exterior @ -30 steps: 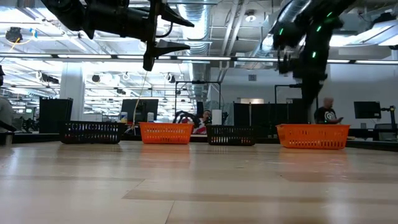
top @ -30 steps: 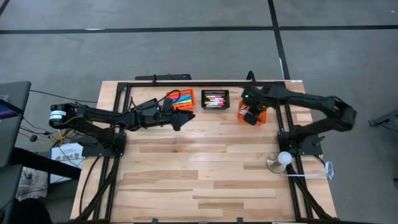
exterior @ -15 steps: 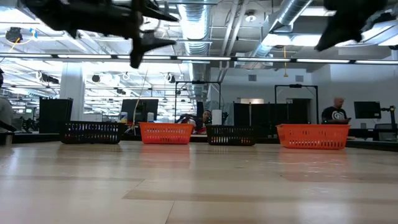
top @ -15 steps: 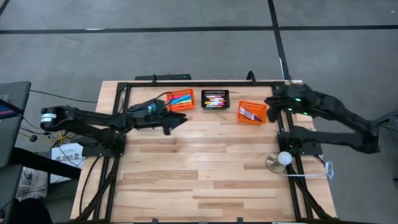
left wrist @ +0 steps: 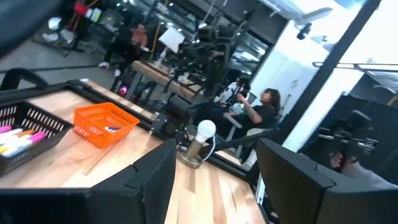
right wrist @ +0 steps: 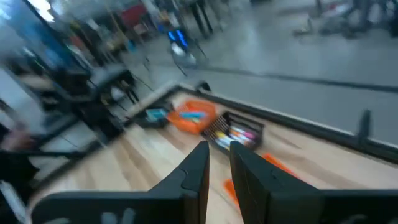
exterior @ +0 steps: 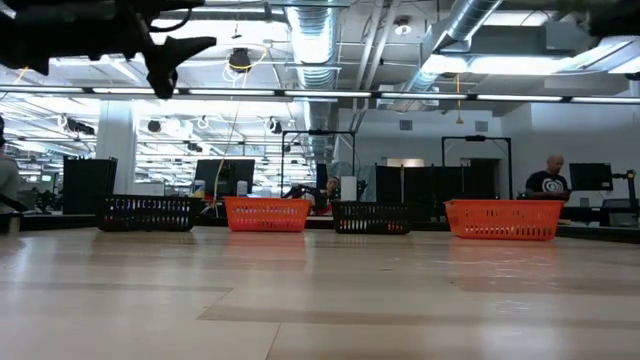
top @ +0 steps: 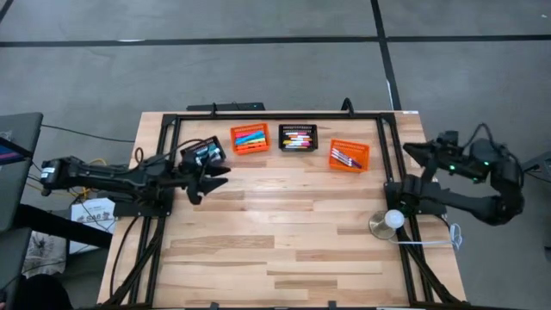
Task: Pick & Place Markers
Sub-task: Return to Home Position
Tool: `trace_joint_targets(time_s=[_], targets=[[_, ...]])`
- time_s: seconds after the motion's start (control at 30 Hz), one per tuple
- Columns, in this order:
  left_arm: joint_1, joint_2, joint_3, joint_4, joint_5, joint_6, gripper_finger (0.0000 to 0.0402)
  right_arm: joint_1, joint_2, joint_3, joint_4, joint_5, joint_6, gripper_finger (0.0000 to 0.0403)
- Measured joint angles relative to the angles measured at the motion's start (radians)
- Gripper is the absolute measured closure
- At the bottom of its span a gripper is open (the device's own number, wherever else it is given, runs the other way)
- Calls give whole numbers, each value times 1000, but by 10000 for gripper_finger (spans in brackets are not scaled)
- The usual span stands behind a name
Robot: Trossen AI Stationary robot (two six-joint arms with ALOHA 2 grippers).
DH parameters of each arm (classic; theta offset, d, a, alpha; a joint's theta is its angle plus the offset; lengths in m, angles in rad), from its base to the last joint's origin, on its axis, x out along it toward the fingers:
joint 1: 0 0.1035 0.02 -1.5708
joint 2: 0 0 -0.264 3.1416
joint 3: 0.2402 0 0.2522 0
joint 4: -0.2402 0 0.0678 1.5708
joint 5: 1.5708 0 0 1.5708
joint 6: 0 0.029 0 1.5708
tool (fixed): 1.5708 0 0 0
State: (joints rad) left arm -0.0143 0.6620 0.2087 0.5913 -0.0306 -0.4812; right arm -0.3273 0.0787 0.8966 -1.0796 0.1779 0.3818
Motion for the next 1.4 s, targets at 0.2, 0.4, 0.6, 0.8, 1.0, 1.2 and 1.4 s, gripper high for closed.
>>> trace_joint_targets(time_s=[0.2,0.4,0.6,0.8,1.0,1.2,1.4], targets=[[0,-58,-52,1,74,18,179,-64,-53,-106,63,-132,-69,349],[0,-115,-96,16,82,63,179,-129,-75,-282,326,-284,-134,349],[3,-155,-140,23,80,102,179,-144,-75,-388,362,-308,-73,349],[4,-160,-160,47,73,111,179,-146,-74,-482,562,-252,20,349],[4,-159,-160,50,73,111,179,-143,-73,-586,711,-209,89,349],[4,-159,-160,53,73,121,179,-99,-72,-792,1037,-197,102,349],[4,-158,-160,53,73,136,179,-90,-74,-885,1125,-150,90,349]])
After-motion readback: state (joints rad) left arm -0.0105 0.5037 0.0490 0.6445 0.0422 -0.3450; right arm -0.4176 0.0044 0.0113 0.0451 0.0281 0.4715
